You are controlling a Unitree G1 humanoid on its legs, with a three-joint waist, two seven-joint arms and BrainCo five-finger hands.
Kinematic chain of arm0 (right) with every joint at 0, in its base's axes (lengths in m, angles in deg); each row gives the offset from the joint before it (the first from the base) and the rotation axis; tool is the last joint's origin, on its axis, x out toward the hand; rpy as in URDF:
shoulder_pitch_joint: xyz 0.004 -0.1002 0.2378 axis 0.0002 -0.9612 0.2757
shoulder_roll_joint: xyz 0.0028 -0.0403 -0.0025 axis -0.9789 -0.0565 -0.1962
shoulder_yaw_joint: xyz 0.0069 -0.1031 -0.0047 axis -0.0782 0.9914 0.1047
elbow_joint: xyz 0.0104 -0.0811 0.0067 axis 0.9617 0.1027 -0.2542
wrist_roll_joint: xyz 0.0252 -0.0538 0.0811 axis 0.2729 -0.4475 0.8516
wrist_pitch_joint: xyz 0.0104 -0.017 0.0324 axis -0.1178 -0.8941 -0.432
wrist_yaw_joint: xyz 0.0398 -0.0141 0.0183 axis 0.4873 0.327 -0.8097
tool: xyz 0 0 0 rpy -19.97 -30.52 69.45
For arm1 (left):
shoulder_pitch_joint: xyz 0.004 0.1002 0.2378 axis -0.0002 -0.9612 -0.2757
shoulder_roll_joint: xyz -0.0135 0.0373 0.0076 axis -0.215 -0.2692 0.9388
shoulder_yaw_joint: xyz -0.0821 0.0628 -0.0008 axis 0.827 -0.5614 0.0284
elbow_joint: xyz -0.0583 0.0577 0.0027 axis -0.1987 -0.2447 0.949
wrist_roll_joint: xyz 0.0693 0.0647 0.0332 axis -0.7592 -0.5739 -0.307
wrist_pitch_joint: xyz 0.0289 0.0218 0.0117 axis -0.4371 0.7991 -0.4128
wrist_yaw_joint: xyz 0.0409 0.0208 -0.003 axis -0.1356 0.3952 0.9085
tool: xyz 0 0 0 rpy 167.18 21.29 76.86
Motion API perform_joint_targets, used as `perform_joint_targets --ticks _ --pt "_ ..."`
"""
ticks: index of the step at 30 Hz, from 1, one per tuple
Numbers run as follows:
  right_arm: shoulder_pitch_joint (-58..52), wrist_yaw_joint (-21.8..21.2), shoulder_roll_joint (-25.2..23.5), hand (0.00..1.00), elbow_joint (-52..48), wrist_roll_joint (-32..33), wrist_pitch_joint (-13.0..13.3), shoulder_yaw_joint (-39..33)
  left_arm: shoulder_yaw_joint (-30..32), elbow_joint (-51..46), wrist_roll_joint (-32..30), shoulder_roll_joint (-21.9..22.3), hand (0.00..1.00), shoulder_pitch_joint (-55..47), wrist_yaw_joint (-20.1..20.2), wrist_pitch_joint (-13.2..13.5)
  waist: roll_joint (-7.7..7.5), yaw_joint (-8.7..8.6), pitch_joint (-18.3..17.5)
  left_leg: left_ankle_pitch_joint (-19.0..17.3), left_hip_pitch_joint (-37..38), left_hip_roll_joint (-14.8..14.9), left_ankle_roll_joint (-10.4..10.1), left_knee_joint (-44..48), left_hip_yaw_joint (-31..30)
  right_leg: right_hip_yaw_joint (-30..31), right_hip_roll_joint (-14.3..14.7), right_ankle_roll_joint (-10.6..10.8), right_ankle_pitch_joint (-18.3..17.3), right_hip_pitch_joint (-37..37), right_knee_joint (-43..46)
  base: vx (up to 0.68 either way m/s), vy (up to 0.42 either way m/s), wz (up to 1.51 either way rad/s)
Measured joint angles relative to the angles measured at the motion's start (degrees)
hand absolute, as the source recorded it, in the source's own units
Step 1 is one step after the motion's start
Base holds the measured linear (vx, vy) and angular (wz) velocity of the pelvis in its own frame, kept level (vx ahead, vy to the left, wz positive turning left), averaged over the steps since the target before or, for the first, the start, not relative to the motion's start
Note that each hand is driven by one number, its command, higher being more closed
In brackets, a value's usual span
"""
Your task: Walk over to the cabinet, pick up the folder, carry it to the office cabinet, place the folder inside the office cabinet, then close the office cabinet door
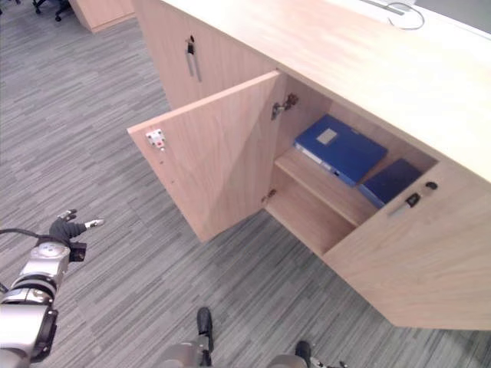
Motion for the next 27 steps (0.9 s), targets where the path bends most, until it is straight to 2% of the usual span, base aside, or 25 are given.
perform_joint_targets --ticks 2,4,8,11,13,15,18,20,23,27 --pt "0.0 0.0 0.2 0.0 -0.1 0.0 0.0 0.0 -1.5 -0.5 0.0 0.2 0.0 0.8 0.0 0.3 0.58 -0.77 -0.2 0.5 -0.6 0.8 -0.3 0.0 -0.6 -0.2 0.9 0.1 -0.3 -0.6 0.2 -0.07 -0.102 0.06" --pt "-0.7 0.0 0.2 0.0 -0.1 0.0 0.0 -0.1 -3.6 -0.7 0.0 0.2 0.0 3.2 0.0 0.5 0.01 -1.22 -0.5 0.6 -0.6 1.9 -0.4 0.0 -0.5 -0.1 2.1 -0.9 -0.8 -0.7 0.2 -0.04 -0.078 -0.07" --pt "-1.4 0.0 0.1 0.0 -0.4 0.0 0.0 -0.6 -7.0 -0.9 -0.2 0.2 0.0 7.0 0.3 0.7 -0.72 -2.16 -0.5 0.6 -1.3 1.9 -0.7 0.0 -0.2 0.2 2.2 -2.3 -0.3 -1.3 -0.4 0.01 -0.013 -0.03" --pt "-1.3 -0.5 -0.2 0.0 -0.4 0.0 0.0 -0.7 -8.9 -0.9 -0.2 0.2 0.0 8.8 0.3 1.0 -1.12 -2.76 -0.6 0.4 -1.1 1.9 -0.9 0.1 0.7 1.4 2.4 -4.0 1.3 -1.4 -1.1 0.07 0.002 -0.18" --pt "-1.2 -0.8 -0.1 0.0 -0.4 0.0 0.1 -0.7 -10.7 -0.8 -0.2 0.3 0.0 10.0 0.4 1.2 -1.21 -3.79 -0.6 0.4 -0.7 2.0 -1.0 0.3 1.7 2.1 2.5 -5.7 3.0 -1.7 -1.1 0.1 0.022 -0.22" --pt "-1.2 -1.0 -0.1 0.0 -0.4 0.0 0.1 -0.8 -11.1 -0.6 -0.2 0.4 0.0 10.6 0.4 1.3 -1.29 -3.96 -0.5 0.3 -0.4 2.1 -1.0 0.3 2.0 2.4 2.7 -6.4 3.9 -2.0 -1.1 0.04 0.019 -0.22" --pt "-1.2 -1.3 -0.3 0.0 -0.5 0.0 0.4 -2.5 -11.9 0.4 0.1 0.8 0.0 12.7 0.4 2.0 -1.3 -4.21 -0.5 0.3 -0.4 2.9 -1.0 0.3 2.6 2.8 3.4 -6.5 7.1 -3.4 -0.7 0.0 0.018 -0.24" --pt "-1.3 -1.3 -0.1 0.0 -0.6 0.0 0.4 -2.8 -11.9 1.1 0.4 0.9 0.0 13.5 0.4 2.2 -1.39 -4.86 -0.5 0.2 -0.4 2.9 -0.8 0.3 2.6 2.8 3.4 -6.3 7.7 -3.9 0.0 -0.05 0.025 -0.08" --pt "-1.3 -1.3 -0.2 0.0 -0.7 0.1 0.6 -2.8 -11.6 2.2 1.4 0.6 0.0 13.8 0.3 2.3 -1.46 -4.84 -0.4 -0.6 -1.1 3.0 -0.3 0.0 2.8 2.8 3.4 -6.3 7.9 -5.7 1.4 -0.1 0.009 -0.09" --pt "-1.6 -1.3 -0.3 0.0 -1.8 0.2 0.7 -2.8 -9.2 2.5 3.8 -2.5 0.0 14.2 0.2 2.2 -2.02 -4.56 0.5 -0.8 -2.6 3.3 0.2 0.0 2.5 2.8 3.8 -6.3 7.9 -7.6 1.4 -0.13 -0.03 -0.1"
